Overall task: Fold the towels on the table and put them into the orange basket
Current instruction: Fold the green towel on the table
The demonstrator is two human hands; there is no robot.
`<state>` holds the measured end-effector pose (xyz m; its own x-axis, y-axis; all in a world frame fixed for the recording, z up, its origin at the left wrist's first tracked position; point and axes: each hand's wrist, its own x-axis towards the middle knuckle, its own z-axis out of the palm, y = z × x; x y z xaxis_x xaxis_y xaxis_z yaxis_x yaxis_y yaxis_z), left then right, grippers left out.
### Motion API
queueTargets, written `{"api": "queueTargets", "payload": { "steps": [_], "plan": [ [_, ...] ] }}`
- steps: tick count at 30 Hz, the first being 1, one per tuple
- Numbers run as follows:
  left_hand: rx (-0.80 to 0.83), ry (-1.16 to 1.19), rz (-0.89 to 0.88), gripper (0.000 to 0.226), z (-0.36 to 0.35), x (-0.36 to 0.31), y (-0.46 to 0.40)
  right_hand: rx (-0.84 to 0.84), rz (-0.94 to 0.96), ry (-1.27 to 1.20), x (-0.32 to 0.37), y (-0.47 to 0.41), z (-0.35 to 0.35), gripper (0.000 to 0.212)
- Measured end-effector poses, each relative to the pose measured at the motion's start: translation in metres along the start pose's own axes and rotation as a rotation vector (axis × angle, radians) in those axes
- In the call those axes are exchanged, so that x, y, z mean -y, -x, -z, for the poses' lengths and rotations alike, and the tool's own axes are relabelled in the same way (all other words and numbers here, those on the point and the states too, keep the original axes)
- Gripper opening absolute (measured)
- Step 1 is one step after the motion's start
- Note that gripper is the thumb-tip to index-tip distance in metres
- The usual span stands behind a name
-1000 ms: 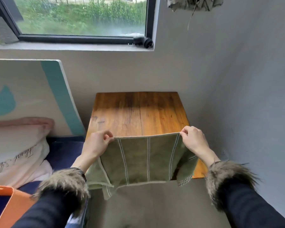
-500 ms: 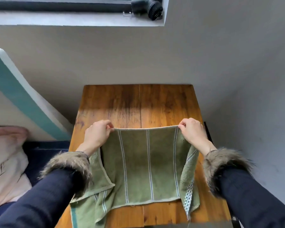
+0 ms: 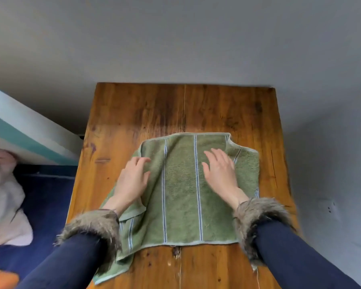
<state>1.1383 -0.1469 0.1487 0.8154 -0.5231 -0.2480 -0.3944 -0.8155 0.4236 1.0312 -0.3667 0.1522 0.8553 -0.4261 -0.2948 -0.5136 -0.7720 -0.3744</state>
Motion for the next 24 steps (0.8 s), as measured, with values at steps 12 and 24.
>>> {"api": "queueTargets", "payload": {
  "steps": [12,24],
  "plan": [
    [0.074,-0.167,-0.323,0.059,-0.040,0.108,0.090,0.190,-0.117,0.154,0.073,0.046,-0.110,0.073],
    [-0.280,0.405,0.139,0.006,0.045,0.143,0.048,0.263,-0.257,0.173,0.092,0.048,-0.116,0.076]
  ]
}}
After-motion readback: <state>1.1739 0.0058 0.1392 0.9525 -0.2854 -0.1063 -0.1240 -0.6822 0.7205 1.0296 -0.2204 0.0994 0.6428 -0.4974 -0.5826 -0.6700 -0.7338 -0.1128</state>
